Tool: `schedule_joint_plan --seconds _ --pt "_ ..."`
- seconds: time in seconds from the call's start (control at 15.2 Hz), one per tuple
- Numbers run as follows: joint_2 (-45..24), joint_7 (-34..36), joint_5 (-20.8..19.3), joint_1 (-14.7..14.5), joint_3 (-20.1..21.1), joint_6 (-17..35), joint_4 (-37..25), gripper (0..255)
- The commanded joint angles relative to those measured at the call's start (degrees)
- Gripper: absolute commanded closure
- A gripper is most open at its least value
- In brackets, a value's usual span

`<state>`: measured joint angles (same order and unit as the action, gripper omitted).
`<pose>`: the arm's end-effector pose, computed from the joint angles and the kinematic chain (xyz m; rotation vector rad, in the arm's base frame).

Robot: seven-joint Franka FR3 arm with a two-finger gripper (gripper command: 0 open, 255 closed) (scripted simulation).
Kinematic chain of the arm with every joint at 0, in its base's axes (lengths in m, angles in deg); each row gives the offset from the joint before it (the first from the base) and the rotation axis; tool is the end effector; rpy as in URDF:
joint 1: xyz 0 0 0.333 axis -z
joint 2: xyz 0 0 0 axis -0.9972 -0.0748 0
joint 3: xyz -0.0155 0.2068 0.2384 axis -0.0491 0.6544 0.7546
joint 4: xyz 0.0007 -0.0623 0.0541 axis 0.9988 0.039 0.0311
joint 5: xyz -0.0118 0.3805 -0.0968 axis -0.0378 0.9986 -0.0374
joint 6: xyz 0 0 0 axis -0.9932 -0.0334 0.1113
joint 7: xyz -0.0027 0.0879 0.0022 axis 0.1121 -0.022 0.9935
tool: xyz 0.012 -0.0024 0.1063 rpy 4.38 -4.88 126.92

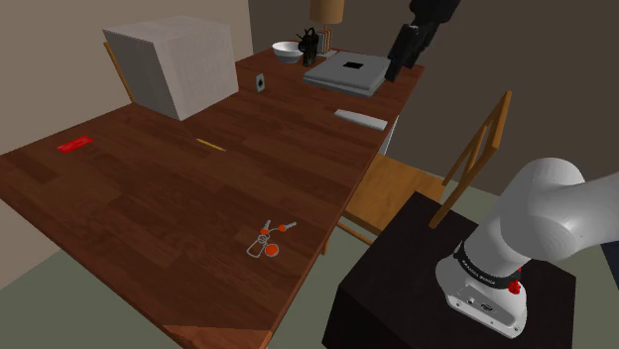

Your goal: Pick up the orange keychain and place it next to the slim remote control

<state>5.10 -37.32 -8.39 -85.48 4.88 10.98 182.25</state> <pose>0.3134 0.0150 0.6415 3.0899 0.0944 0.3344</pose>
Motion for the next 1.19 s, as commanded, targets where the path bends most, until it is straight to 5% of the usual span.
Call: schedule_joint_plan --seconds 0.0,1.12 --pt "0.00 0.00 0.00 0.00 0.00 0.00 0.00 0" --pt "-12.85 20.74 9.04 -4.55 18.88 14.77 7.59 0"
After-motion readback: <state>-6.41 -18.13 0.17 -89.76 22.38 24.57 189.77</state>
